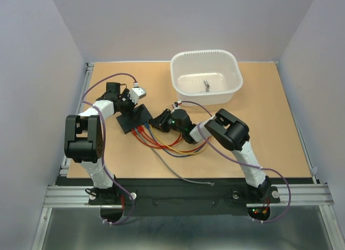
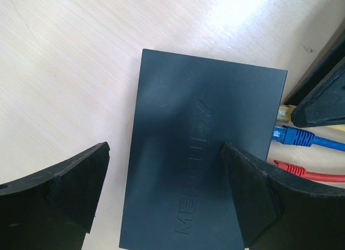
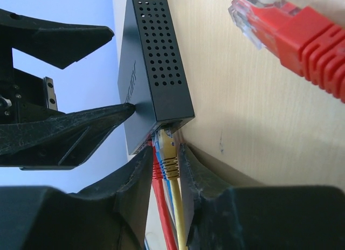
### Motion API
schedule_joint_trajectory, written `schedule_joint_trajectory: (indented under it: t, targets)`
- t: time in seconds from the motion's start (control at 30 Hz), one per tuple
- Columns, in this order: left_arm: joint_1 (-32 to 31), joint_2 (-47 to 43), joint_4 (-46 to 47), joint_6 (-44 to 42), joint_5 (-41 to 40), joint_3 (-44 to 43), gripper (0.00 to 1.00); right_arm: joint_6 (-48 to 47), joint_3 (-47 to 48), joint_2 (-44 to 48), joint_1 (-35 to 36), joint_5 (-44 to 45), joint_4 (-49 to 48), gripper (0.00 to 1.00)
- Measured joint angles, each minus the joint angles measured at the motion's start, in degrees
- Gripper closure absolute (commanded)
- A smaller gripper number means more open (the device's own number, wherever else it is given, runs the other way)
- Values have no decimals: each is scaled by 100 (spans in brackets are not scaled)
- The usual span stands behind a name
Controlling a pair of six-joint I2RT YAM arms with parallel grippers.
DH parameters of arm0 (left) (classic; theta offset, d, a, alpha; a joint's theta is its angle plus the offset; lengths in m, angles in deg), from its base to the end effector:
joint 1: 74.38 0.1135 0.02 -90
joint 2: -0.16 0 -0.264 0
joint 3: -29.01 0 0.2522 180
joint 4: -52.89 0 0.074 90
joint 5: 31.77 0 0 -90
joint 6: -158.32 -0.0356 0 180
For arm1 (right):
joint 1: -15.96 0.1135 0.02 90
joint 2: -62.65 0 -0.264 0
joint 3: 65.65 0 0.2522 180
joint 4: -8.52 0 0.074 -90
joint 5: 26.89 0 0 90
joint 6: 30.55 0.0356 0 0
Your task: Pull the plug from the switch port
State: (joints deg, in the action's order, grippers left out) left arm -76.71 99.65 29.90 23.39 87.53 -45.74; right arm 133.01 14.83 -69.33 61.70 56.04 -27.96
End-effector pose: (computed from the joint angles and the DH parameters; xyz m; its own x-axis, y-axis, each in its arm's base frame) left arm 0.3622 -0.0322 0.1906 -0.2661 0.6272 -0.7320 0.7801 0.5862 0.2187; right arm 0.3173 0.3319 0.0840 -0.8124 0.5301 -0.2427 -0.0512 0.3499 0.9354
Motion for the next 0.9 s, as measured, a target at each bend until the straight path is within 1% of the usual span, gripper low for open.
schedule_joint_trajectory:
  t: [0.2,0.3,0.47,0.57,0.63,0.7,0.77,0.8,0.9]
  targets:
    - [-55,0,46,20,-68,0,2,125,11,-28,-20,-26,-42,68]
    - [-81,0,74,28,-94,0,2,184,22,-39,-31,-42,-42,72]
    - [-109,9,109,42,-105,2,2,282,66,-72,-39,-83,-35,72]
    - [-111,9,142,46,-103,13,3,369,85,-92,-68,-157,-33,69]
    - [-111,11,151,63,-103,17,4,415,96,-105,-74,-188,-33,62]
    - [-122,15,153,74,-103,17,5,446,111,-125,-85,-210,-57,60]
    - [-138,22,168,87,-101,17,7,476,297,-247,-94,-149,-131,64]
    - [-142,24,175,87,-101,17,7,490,367,-295,-98,-140,-136,69]
    - [-144,31,216,107,-85,17,8,634,411,-341,-105,-98,-127,72]
